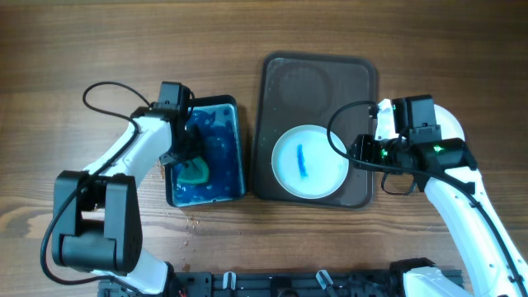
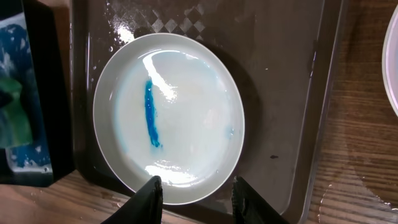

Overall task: Clean dirty plates on tray and stack at the side
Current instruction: 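Grasp the green sponge in the water with the left gripper and wet it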

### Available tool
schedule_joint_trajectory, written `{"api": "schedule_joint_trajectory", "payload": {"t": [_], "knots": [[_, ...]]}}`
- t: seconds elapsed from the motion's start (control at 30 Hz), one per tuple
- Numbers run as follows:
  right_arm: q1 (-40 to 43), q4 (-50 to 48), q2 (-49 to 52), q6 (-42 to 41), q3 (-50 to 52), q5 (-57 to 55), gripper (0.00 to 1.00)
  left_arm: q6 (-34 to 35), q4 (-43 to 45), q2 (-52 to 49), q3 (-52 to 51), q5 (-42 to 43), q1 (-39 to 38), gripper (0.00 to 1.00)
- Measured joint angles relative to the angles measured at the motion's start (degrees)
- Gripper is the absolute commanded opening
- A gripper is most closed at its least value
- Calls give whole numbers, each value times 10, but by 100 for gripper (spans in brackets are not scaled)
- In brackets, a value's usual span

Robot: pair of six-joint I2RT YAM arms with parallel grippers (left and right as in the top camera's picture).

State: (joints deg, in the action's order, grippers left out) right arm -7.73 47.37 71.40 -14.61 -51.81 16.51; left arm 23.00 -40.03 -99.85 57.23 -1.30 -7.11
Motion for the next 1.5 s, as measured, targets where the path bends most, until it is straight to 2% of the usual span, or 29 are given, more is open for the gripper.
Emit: {"api": "schedule_joint_trajectory", "payload": {"t": [0.07, 0.17, 0.33, 0.5, 0.57, 0.63, 0.7, 0.73, 0.93, 1.07, 1.13, 1.23, 1.37, 1.5], "knots": [[0, 0, 0, 0, 0, 0, 37, -1, -48, 0, 30, 29, -1, 63], [0, 2, 0, 0, 0, 0, 37, 0, -95, 7, 61, 47, -1, 64], [0, 2, 0, 0, 0, 0, 37, 0, -148, 17, 68, 58, -1, 51], [0, 2, 0, 0, 0, 0, 37, 0, -104, 19, 43, 59, -7, 46], [0, 2, 0, 0, 0, 0, 37, 0, -54, 19, 13, 59, -16, 40], [0, 2, 0, 0, 0, 0, 37, 0, -25, 19, -13, 59, -25, 28], [0, 2, 0, 0, 0, 0, 37, 2, 16, 21, -45, 54, -34, 5], [0, 2, 0, 0, 0, 0, 37, 1, 29, 26, -55, 46, -37, 4], [0, 2, 0, 0, 0, -1, 34, 1, 40, 42, -75, 29, -41, 4], [-1, 17, 0, -54, 0, -70, 25, 0, -36, 43, -57, 25, -41, 4], [0, 15, 0, -84, 0, -114, 30, 0, -75, 43, -38, 24, -41, 4], [1, -31, 2, -59, 0, -105, 40, 0, -125, 50, 10, 22, -41, 4], [0, -44, 26, 2, 0, -51, 41, -5, -174, 68, 87, 22, -42, 4], [0, -39, 87, 26, 0, -39, 41, -14, -220, 77, 154, 21, -43, 4]]}}
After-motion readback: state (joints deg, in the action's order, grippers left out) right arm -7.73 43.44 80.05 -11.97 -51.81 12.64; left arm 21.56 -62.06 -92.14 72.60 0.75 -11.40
